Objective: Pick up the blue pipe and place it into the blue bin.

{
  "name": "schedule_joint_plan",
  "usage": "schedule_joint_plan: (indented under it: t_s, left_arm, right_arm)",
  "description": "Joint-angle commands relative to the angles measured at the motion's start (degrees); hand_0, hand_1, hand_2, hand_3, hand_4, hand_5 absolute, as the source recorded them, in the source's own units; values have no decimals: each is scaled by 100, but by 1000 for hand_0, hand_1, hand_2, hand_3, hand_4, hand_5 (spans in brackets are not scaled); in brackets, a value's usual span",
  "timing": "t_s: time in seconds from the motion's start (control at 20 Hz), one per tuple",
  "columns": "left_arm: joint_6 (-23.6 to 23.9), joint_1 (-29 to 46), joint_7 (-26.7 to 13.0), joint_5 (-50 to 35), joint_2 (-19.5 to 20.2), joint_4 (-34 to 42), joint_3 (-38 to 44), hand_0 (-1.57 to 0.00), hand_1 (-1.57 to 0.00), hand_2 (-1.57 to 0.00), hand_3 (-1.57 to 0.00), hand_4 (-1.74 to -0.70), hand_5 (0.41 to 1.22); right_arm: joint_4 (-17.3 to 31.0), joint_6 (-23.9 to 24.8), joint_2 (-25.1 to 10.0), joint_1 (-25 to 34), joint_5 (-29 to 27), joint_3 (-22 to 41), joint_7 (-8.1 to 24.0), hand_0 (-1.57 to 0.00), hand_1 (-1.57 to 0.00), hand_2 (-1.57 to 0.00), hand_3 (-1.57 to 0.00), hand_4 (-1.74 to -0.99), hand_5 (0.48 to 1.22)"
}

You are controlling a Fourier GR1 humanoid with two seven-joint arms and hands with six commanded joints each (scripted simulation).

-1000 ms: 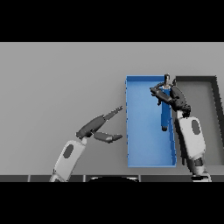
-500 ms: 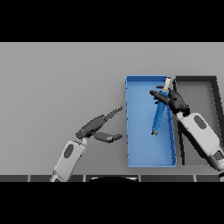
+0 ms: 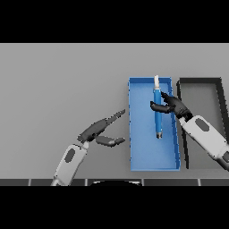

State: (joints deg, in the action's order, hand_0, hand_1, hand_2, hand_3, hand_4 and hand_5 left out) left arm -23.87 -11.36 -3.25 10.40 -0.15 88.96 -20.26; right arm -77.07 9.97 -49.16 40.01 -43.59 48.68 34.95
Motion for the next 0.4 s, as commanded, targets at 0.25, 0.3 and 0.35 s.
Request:
schedule_joint_plan:
  t_s: [0.25, 0.3, 0.35]
  left_arm:
    - [11, 52, 8, 30, 0, 93, -55, 1, 1, 1, 1, -930, 496]
    - [32, 118, -20, 48, -49, 188, -126, 1, 1, 1, 1, -930, 496]
    - [56, 128, -63, 84, -52, 224, -147, 1, 1, 1, 1, -930, 495]
  right_arm:
    - [-76, -175, -86, 75, 112, 143, -35, -19, -17, -17, -4, -1084, 712]
    - [-61, -225, -111, 56, 115, 138, -89, -19, -17, -17, -4, -1084, 711]
    - [-19, -211, -35, 25, 126, 151, -172, -19, -17, -17, -4, -1084, 714]
